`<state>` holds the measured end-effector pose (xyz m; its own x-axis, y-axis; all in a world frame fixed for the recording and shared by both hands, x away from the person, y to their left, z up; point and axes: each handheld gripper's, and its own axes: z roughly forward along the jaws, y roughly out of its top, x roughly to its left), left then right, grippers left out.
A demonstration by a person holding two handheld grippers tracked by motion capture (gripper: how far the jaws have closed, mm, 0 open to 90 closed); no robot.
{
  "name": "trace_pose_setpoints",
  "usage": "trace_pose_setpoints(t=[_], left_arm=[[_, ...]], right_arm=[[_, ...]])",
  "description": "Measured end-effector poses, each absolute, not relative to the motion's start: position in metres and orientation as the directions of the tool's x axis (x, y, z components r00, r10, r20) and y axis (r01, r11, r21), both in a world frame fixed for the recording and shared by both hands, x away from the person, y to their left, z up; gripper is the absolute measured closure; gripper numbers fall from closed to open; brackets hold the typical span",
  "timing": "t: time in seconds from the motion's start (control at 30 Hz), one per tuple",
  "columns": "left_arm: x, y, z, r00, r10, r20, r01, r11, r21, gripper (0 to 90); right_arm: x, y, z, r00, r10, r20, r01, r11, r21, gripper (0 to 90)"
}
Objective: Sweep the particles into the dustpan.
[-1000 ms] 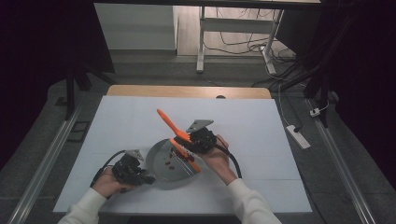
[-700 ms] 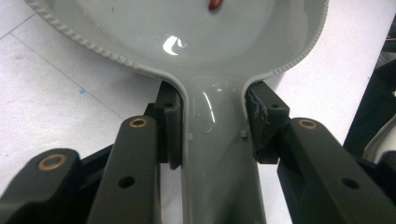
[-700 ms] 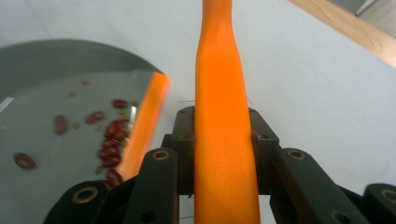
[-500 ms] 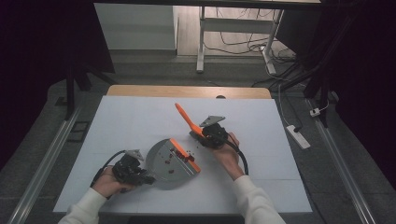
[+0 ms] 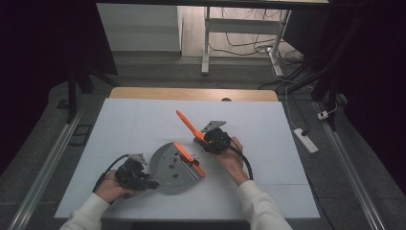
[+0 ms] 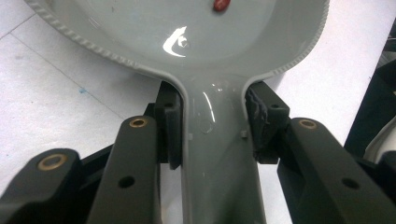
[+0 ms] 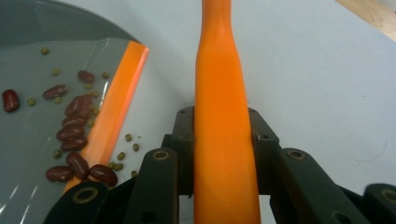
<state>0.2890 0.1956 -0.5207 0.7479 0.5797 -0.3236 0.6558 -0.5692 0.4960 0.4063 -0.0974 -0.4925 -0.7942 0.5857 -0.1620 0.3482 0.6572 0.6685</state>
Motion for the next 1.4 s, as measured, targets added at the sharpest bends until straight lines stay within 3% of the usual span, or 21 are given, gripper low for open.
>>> trace_pose_setpoints(t=[1.4], left_arm=[[0.289,0.195,-0.521,0.747,0.581,-0.322,0.657,-0.571,0.493,61.8]], right_arm=[[0.373,-0.071,-0.491,-0.863,0.504,-0.047,0.331,0.632,0.7,70.1]])
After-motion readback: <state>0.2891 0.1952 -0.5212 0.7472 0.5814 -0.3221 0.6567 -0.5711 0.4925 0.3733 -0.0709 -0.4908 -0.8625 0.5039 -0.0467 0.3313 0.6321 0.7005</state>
